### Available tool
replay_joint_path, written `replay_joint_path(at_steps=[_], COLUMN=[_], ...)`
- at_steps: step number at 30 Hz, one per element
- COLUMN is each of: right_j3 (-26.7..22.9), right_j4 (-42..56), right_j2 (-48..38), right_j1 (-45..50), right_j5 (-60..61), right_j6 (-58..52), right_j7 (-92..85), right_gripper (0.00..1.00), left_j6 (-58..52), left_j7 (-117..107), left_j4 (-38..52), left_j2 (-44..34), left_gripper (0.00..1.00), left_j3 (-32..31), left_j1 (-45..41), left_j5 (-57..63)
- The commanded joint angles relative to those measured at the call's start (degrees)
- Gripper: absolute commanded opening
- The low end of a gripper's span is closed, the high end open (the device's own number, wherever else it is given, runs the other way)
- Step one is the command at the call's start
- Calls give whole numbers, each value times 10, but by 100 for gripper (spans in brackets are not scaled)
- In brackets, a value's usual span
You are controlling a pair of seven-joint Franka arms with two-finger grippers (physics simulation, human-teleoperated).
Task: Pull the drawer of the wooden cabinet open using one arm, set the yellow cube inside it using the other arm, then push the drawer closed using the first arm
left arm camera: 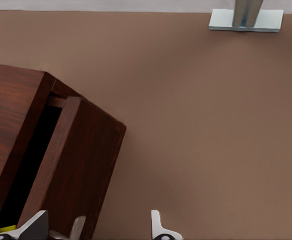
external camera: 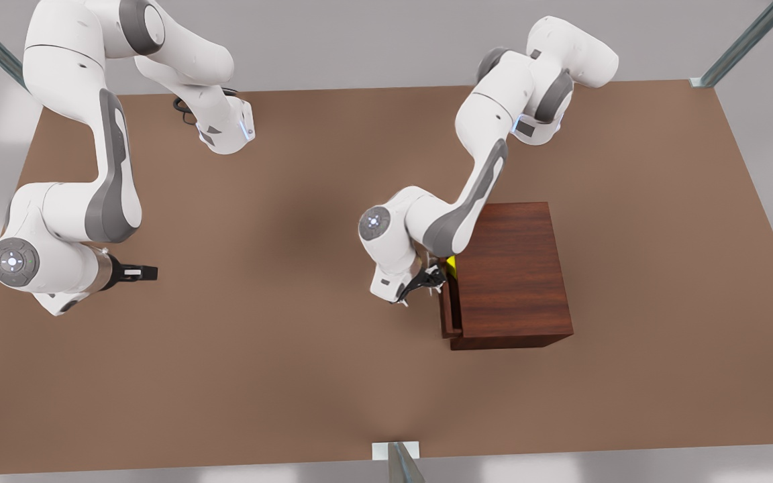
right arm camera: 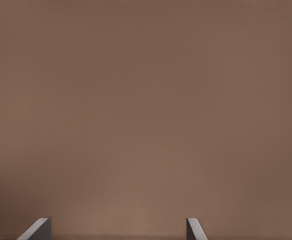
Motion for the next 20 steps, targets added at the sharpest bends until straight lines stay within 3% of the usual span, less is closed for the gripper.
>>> replay_joint_path(at_steps=[1,7,9,11,13,14,15,16,17,19,20], right_j3=[0,1,1,1,1,1,1,1,1,1,1], right_j4=[0,0,1,1,1,1,1,1,1,1,1], right_j2=[0,4,4,4,4,4,4,4,4,4,4], right_j1=[0,1,1,1,1,1,1,0,1,0,0], right_j5=[0,-3,-3,-3,-3,-3,-3,-3,-3,-3,-3], right_j6=[0,1,1,1,1,1,1,1,1,1,1], right_j7=[-24,-22,-22,-22,-22,-22,-22,-22,-22,-22,-22], right_gripper=[100,100,100,100,100,100,100,100,100,100,100], left_j6=[-13,-8,-196,-303,-326,-355,-352,-264,-15,-37,-38], left_j7=[132,165,239,301,342,456,486,529,530,506,488], left_j4=[0,0,9,9,7,2,-23,-149,-423,-343,-344], left_j2=[3,-3,-131,-215,-265,-290,-304,-369,-510,-449,-447], left_gripper=[100,100,100,100,100,100,100,100,100,100,100], left_j3=[11,13,12,12,13,14,15,17,15,11,10], left_j1=[6,28,37,44,116,201,252,260,259,251,249], left_j5=[1,-3,-57,-63,-147,-232,-280,-283,-279,-276,-275])
